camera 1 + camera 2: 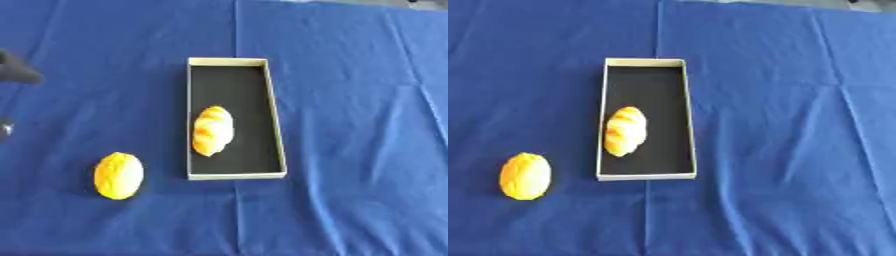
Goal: Pick up objects on the table and place them in the box.
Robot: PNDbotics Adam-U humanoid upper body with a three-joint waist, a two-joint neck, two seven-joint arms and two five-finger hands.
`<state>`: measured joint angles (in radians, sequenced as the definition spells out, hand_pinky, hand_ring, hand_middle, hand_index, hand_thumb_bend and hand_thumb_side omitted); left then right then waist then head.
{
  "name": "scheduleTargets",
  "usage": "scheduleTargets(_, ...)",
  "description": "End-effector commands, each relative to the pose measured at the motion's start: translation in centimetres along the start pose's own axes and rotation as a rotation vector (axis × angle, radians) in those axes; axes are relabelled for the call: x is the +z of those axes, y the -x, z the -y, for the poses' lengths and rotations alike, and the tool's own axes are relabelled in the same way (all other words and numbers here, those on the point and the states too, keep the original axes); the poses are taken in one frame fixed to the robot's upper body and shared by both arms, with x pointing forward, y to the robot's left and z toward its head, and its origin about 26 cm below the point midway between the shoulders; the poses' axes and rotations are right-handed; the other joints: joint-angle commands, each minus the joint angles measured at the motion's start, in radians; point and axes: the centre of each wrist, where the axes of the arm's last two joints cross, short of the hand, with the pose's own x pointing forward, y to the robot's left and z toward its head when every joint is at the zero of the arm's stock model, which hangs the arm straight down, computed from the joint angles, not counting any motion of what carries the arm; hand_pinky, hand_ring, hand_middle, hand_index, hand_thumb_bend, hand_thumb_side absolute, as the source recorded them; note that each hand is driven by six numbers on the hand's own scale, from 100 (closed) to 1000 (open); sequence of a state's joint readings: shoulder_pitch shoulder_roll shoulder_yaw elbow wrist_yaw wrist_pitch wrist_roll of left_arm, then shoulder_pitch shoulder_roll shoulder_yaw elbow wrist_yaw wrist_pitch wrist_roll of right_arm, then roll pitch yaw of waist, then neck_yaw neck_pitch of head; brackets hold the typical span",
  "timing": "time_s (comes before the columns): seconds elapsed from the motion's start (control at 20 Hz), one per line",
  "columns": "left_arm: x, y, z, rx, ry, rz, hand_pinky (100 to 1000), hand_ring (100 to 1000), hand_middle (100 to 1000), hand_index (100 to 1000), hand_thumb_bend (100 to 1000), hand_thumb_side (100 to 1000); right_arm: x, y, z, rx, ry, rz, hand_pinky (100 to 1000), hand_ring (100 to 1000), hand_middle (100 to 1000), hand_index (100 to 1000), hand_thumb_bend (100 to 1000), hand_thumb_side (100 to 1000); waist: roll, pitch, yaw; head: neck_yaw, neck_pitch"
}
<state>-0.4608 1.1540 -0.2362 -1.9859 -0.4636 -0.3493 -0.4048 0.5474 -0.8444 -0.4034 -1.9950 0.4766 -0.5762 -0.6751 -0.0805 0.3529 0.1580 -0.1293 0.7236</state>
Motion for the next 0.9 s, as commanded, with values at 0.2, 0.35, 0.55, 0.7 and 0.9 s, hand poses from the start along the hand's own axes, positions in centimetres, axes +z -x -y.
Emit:
scheduleTargets(0.2,0.5,-0.3,0.1,0.033,0.096,0.039,875,867,775,907,100,432,0.6,-0.5,-0.7,-0.165,0.213,0.144,793,873,824,878,100,376,0.008,-0.013,0.004,0.009,0.012)
scheduleTargets(0.35,0.3,-0.4,0.4,0.053,0.084,0.043,879,871,776,908,100,443,1.1,-0.9,-1.4,-0.169,0.203,0.129,792,873,824,881,100,387,0.01,-0.01,0.008,0.012,0.009)
scheduleTargets(0.55,-0.6,-1.0,0.9,0.105,0.042,-0.004,874,853,745,905,100,500,1.3,-1.2,-2.0,-0.175,0.197,0.122,791,872,822,880,100,386,0.011,-0.01,0.006,0.016,0.007)
scheduleTargets(0.7,-1.5,-1.6,1.4,0.163,0.0,-0.068,862,830,711,897,100,499,1.3,-1.2,-2.1,-0.18,0.195,0.125,792,871,821,879,100,388,0.012,-0.01,0.0,0.021,0.008)
scheduleTargets(0.9,-3.0,-2.4,1.3,0.169,-0.029,-0.096,859,839,741,897,100,439,1.8,-1.6,-2.6,-0.182,0.186,0.111,790,872,822,882,100,406,0.014,-0.01,-0.002,0.028,0.005)
